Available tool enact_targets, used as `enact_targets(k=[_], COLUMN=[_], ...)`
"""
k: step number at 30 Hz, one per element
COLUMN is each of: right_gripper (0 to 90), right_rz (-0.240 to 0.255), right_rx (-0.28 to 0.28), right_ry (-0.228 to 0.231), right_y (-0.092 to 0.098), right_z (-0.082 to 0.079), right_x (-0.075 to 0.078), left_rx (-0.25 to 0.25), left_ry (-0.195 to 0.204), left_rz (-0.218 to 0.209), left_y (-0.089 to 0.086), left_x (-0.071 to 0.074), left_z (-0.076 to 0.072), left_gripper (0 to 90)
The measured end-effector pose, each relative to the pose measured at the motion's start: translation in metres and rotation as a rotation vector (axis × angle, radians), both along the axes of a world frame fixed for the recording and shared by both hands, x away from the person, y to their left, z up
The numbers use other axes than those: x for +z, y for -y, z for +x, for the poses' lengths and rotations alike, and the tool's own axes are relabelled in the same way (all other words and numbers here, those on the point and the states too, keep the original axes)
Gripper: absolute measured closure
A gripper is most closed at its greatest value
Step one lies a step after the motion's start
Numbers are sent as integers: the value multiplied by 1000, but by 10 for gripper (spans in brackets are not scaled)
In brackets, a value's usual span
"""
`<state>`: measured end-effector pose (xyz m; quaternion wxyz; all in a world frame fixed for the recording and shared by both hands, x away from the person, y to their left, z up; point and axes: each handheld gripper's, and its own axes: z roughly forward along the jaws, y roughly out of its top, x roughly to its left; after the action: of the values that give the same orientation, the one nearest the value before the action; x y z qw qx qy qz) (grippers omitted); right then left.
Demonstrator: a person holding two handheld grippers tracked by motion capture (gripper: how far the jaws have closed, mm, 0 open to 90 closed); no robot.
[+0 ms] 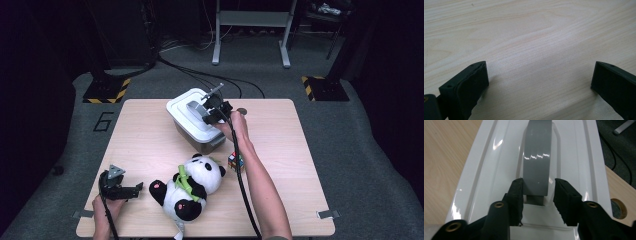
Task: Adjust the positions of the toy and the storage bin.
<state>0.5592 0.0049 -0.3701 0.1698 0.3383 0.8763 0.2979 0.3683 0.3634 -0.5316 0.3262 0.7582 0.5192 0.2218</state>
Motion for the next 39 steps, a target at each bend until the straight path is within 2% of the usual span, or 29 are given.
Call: enact_targets(k=[6, 7, 8, 9, 10, 11, 12, 13, 18, 19, 20, 23, 26, 30, 39], right_gripper=[482, 487, 487, 498, 498, 505, 505, 511, 541, 565, 565, 637, 662, 676, 694], right_rz=[45, 49, 49, 43, 43, 31, 31, 42, 40, 59, 59, 66, 61, 63, 24], right_rx=[-36, -72, -72, -118, -118, -158, -158, -194, -244, -261, -261, -287, -283, -287, -302], right_ry=[18, 28, 28, 32, 32, 30, 30, 18, -11, -11, -11, -15, 0, 4, 59], right_y=[20, 30, 30, 40, 40, 46, 46, 52, 58, 61, 61, 62, 64, 65, 67], right_z=[0, 0, 0, 0, 0, 0, 0, 2, 5, 7, 7, 8, 10, 11, 17], right_x=[4, 6, 6, 5, 5, 3, 3, -1, -8, -11, -11, -12, -13, -13, -14], left_rx=[-3, -3, -3, -3, -3, -3, -3, -2, -3, -3, -3, -3, -4, -4, -3], left_ry=[-5, -5, -5, -5, -5, -5, -5, -5, -5, -5, -5, -8, -8, -7, -7], left_rz=[2, 2, 2, 2, 2, 2, 2, 1, 2, 2, 2, 3, 4, 4, 4], left_y=[0, 0, 0, 0, 0, 0, 0, 0, 0, 0, 0, 0, 0, 0, 0], left_x=[0, 0, 0, 0, 0, 0, 0, 0, 0, 0, 0, 1, 1, 1, 1], left_z=[0, 0, 0, 0, 0, 0, 0, 0, 0, 0, 0, 0, 0, 0, 0], left_gripper=[7, 7, 7, 7, 7, 7, 7, 7, 7, 7, 7, 7, 7, 7, 7])
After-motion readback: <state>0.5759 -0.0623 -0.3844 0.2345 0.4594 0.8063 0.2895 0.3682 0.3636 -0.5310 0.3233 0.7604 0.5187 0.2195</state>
